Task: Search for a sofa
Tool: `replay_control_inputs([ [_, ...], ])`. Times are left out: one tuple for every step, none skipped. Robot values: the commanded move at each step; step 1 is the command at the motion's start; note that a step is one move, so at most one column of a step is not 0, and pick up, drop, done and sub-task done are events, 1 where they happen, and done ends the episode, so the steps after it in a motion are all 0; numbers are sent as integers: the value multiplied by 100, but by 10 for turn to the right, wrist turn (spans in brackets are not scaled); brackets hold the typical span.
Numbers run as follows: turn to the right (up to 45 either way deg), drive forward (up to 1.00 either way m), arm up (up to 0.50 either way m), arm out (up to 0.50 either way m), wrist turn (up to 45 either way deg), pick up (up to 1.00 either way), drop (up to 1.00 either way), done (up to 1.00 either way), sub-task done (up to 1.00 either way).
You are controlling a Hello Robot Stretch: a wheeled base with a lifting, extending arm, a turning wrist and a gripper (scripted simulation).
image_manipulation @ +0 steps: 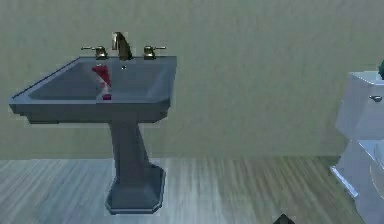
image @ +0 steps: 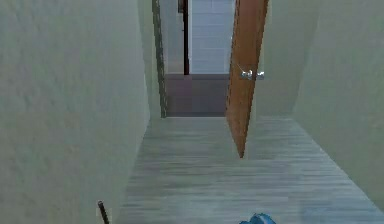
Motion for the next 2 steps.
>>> replay_control_inputs([
  [0, 100, 0, 0, 0, 0, 0, 0, 0],
  [0, 100, 0, 0, 0, 0, 0, 0, 0],
])
